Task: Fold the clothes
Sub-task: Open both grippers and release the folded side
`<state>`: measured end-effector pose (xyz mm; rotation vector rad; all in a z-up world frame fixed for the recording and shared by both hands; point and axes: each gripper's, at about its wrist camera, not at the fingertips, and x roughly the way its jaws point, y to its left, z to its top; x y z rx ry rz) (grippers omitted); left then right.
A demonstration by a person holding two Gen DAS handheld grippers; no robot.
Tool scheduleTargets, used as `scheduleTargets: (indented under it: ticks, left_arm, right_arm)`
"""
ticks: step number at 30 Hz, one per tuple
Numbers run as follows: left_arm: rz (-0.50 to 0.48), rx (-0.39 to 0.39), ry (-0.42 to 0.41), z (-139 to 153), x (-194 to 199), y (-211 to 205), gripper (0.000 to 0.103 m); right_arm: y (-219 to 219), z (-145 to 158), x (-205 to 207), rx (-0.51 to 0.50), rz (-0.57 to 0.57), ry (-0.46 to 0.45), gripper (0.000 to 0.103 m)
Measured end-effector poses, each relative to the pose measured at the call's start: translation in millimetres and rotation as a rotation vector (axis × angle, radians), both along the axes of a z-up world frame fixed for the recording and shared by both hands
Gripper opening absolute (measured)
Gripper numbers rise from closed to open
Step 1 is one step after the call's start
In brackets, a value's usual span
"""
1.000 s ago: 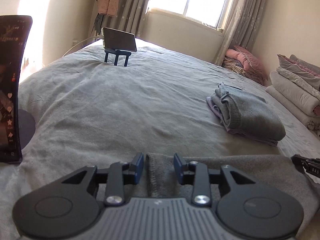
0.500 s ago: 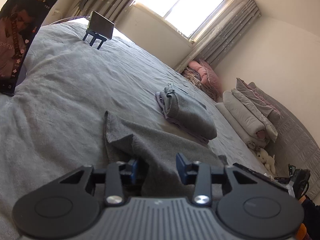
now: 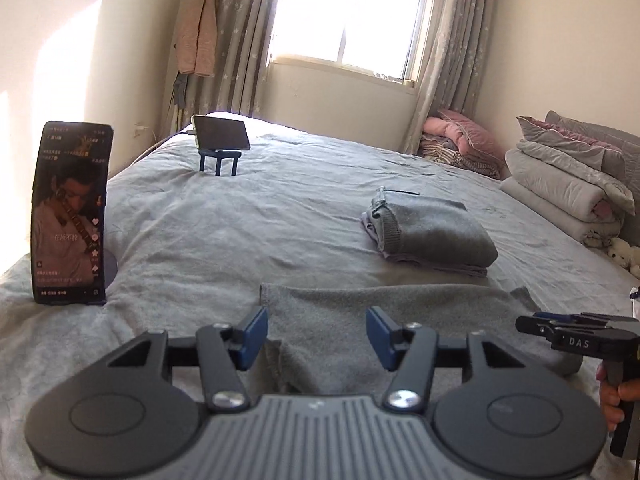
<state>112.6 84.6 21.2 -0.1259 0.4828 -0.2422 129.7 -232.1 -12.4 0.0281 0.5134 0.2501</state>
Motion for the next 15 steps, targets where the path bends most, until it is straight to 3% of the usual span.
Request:
scheduleTargets:
  ticks: [5, 8, 12, 15]
  left_arm:
    - [-0.081, 0.026, -0.007, -3.9, 35.9, -49.9, 0.063]
    - [-0.079, 0.106, 0.003, -24.9, 48.9, -64.7, 0.063]
    - [-0.09, 0.177, 0.066, -59.3, 52.9, -55.9, 0.063]
    - [-0.086, 0.143, 0.073, -56.8, 46.4, -33.1, 0.063]
  right_arm:
    - [38.7, 8.5, 27.0, 0.019, 0.023, 0.018, 0.054]
    - [49.1, -0.4, 46.0, 0.026, 0.008, 0.069, 0.054]
    - [25.4, -18.0, 54.4, 0.037, -0.02, 0.085, 0.055]
    - [-7.6, -24.0, 51.2, 0.106, -0.017, 0.082, 0.054]
